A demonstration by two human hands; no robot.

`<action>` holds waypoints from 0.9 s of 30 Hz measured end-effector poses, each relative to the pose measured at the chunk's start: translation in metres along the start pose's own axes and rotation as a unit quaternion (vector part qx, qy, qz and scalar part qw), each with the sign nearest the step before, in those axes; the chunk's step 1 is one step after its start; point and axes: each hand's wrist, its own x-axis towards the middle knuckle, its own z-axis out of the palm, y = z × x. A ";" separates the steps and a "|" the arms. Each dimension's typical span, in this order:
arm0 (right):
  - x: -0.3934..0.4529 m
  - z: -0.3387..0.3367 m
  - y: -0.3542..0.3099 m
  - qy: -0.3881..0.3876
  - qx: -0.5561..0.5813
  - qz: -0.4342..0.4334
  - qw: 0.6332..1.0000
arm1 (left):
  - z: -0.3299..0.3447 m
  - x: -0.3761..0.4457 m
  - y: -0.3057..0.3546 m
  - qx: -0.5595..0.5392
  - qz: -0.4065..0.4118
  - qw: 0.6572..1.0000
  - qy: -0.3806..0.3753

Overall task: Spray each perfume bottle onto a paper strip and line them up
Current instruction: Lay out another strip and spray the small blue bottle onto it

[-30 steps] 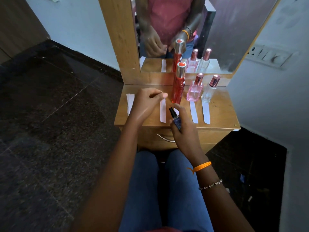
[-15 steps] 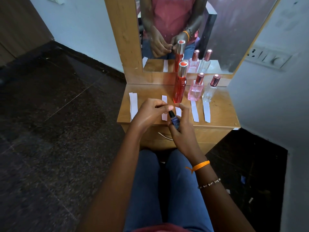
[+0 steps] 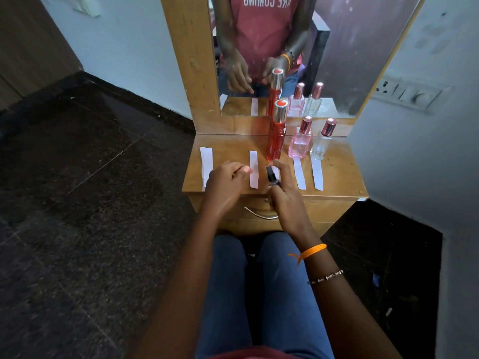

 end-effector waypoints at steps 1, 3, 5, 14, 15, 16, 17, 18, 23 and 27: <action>0.001 -0.002 -0.005 -0.009 0.008 -0.009 1.000 | 0.003 0.001 0.000 0.045 0.026 0.998 0.024; 0.007 -0.006 -0.014 -0.019 0.004 -0.037 0.999 | 0.010 0.002 -0.001 0.125 0.076 0.988 0.053; 0.014 -0.011 -0.020 -0.017 -0.006 -0.043 0.999 | 0.019 0.004 -0.003 0.178 0.103 0.978 0.033; 0.044 -0.014 -0.047 0.051 -0.112 -0.097 0.988 | 0.025 0.004 -0.027 0.278 0.088 0.957 -0.007; 0.047 -0.010 -0.051 0.051 -0.120 -0.102 0.986 | 0.024 0.003 -0.027 0.277 0.090 0.957 0.001; 0.050 -0.007 -0.055 0.050 -0.127 -0.108 0.985 | 0.023 0.003 -0.026 0.275 0.094 0.957 0.008; 0.052 -0.004 -0.058 0.050 -0.131 -0.113 0.984 | 0.024 0.002 -0.024 0.277 0.104 0.955 0.010; 0.055 -0.003 -0.059 0.052 -0.132 -0.119 0.983 | 0.025 0.001 -0.021 0.282 0.121 0.952 0.006; 0.064 -0.006 -0.059 0.071 -0.142 -0.122 0.980 | 0.031 0.000 -0.014 0.321 0.167 0.932 -0.026; 0.063 -0.008 -0.057 0.069 -0.138 -0.130 0.979 | 0.028 -0.002 -0.014 0.342 0.144 0.929 -0.015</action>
